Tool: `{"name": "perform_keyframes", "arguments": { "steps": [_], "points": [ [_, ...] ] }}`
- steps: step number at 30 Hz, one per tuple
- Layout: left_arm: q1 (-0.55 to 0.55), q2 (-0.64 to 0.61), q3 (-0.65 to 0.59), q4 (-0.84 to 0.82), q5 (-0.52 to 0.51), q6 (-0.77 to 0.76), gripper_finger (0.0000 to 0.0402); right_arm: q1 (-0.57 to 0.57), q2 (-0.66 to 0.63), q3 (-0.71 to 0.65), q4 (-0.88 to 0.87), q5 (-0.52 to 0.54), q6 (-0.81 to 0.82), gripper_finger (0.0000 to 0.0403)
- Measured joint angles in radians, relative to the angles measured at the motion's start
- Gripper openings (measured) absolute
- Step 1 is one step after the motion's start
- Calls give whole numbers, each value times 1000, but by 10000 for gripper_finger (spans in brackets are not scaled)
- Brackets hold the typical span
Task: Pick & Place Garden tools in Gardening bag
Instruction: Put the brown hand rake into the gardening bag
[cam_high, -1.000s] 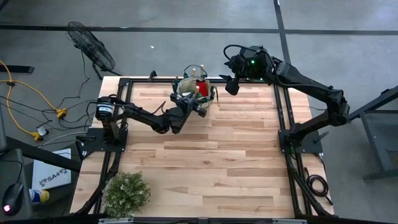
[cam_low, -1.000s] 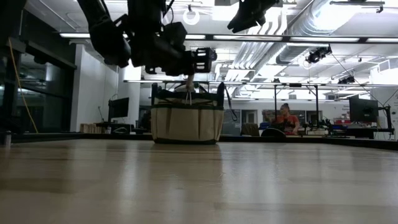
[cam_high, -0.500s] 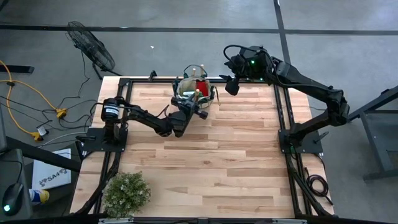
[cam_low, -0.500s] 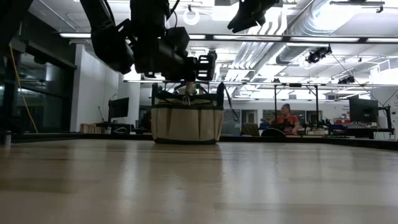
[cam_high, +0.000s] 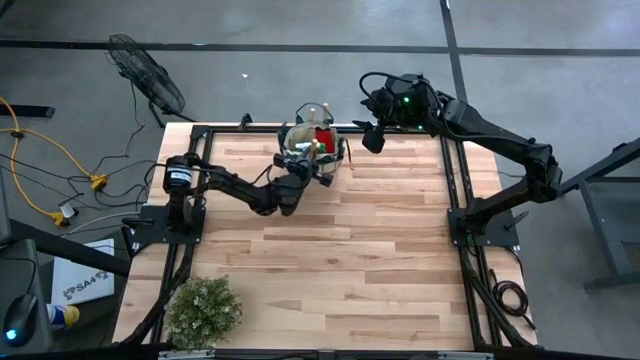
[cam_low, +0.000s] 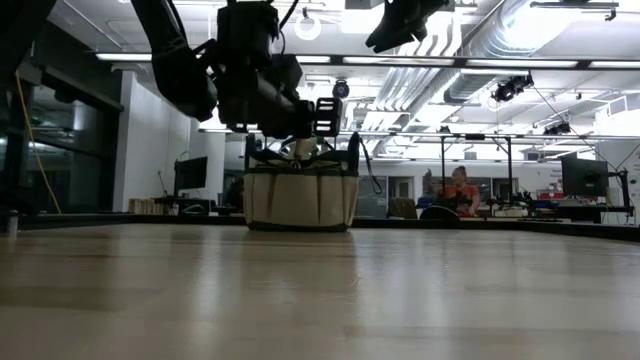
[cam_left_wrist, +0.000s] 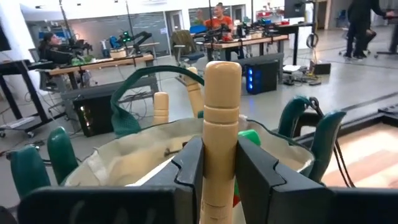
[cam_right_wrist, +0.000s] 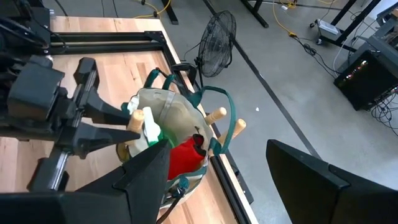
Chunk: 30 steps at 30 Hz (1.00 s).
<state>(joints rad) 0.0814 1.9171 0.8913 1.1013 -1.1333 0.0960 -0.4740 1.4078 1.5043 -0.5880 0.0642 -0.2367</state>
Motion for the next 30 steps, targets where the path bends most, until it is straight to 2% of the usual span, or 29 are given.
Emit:
{"name": "perform_keyframes", "arguments": {
  "steps": [11,14,21,23,30],
  "points": [
    [-11,-1,0,-196,18,-156,61,0,0,0,0,6,-1,258],
    [-10,-1,0,-189,17,-157,61,0,0,0,0,6,-1,258],
    [-10,-1,-1,-99,13,-50,62,0,0,0,-1,7,-1,258],
    [-10,-1,-1,-99,13,-44,76,0,0,0,-4,7,0,258],
    [-10,-5,-1,-96,12,-41,163,0,0,0,-12,7,-1,258]
  ]
}}
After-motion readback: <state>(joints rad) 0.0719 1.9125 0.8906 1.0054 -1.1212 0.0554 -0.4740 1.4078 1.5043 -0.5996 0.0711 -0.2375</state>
